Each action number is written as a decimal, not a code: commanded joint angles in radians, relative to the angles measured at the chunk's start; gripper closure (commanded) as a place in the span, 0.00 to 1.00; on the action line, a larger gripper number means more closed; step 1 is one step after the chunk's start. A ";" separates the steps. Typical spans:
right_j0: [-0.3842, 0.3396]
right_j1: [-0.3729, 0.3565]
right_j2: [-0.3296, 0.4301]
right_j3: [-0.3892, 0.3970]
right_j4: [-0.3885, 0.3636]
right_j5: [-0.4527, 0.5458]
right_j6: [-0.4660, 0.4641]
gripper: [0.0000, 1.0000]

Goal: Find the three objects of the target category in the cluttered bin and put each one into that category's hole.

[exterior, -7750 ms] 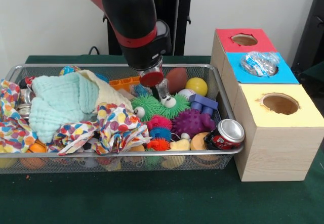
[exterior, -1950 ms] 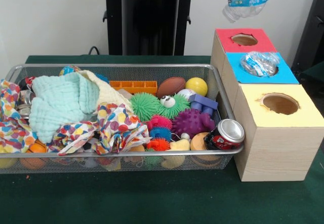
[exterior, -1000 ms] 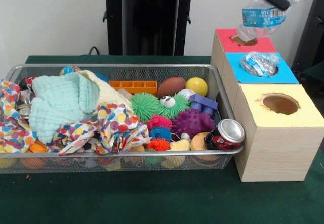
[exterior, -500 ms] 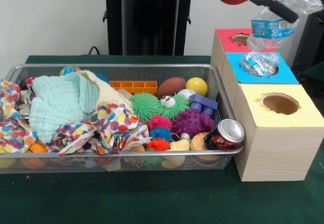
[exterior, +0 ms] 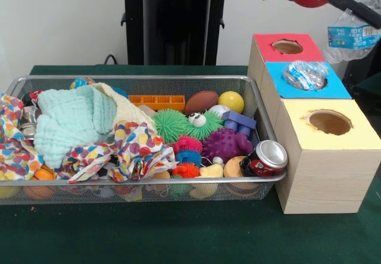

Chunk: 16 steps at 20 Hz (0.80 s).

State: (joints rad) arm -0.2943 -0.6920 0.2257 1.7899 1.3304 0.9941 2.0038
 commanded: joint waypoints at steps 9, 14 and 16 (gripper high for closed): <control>-0.002 0.073 0.032 0.159 0.032 -0.082 -0.408 1.00; -0.012 0.093 0.025 0.164 -0.011 -0.082 -0.408 1.00; -0.010 0.096 0.023 0.174 -0.013 -0.086 -0.419 1.00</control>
State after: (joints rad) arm -0.2809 -0.6478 0.2257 1.8722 1.3354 0.9939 1.9324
